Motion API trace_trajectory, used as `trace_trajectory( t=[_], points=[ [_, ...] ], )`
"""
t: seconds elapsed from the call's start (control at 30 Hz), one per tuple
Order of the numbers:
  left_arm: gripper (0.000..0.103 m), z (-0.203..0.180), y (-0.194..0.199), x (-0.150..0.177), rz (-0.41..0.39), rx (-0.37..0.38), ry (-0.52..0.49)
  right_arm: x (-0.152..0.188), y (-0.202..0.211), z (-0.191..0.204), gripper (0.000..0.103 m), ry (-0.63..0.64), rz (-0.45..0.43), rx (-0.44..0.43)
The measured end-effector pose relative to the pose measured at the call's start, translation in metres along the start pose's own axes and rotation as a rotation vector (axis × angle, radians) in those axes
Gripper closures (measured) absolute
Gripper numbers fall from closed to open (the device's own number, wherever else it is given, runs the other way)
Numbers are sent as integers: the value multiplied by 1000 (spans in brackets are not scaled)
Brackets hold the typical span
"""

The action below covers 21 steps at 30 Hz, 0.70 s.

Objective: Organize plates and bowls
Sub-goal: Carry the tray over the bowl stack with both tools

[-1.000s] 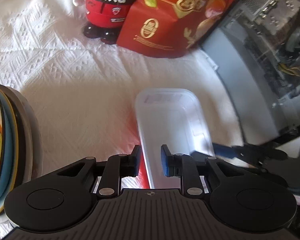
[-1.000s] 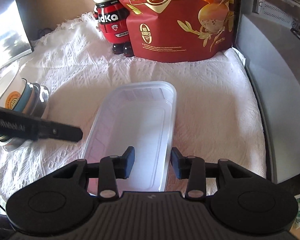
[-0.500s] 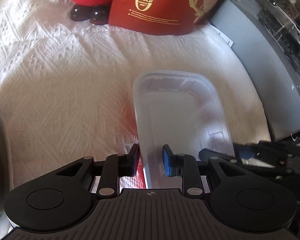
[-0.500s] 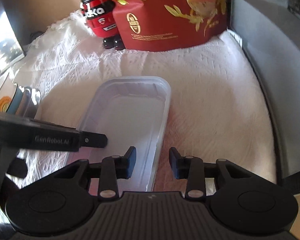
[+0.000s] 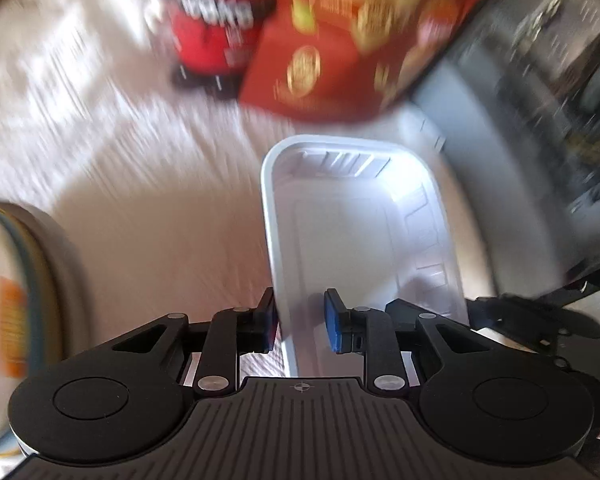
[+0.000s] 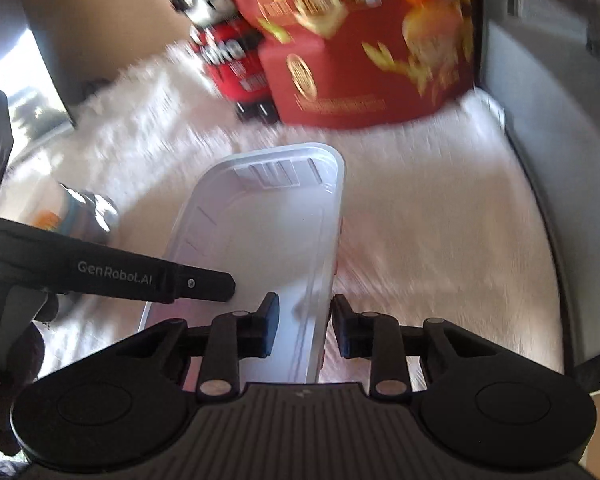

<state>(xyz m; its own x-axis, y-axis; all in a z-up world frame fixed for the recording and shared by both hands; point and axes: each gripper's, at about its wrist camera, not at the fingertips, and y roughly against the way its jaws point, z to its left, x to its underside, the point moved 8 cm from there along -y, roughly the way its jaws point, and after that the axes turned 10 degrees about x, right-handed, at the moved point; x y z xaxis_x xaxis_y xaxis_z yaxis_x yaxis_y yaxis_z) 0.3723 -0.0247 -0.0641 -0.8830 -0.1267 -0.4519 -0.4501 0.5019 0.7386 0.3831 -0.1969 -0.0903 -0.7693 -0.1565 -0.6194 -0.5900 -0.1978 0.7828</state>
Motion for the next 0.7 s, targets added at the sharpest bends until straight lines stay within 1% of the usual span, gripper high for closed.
trace_trajectory(
  t=[0.1,0.2,0.27,0.33,0.43,0.5,0.6,0.7],
  points=[
    [76,4,55,-15,-100,17,1,-20,26,19,74,-17,-67,-14],
    [76,18,109,-24,-201,20,8,-44,52,49,75,-16,-141,-70],
    [76,33,139,-25,-244,-7,18,-57,65,74,75,4,-183,-113],
    [76,49,161,-25,-268,-52,26,-67,73,102,75,30,-208,-152],
    [76,78,186,-16,-290,-109,39,-74,76,147,74,93,-212,-204],
    [76,103,194,-8,-288,-133,95,-74,73,175,74,148,-206,-229],
    [76,136,191,6,-258,-153,178,-66,64,212,74,207,-178,-256],
    [76,159,183,17,-227,-161,238,-55,50,235,74,252,-133,-258]
  ],
)
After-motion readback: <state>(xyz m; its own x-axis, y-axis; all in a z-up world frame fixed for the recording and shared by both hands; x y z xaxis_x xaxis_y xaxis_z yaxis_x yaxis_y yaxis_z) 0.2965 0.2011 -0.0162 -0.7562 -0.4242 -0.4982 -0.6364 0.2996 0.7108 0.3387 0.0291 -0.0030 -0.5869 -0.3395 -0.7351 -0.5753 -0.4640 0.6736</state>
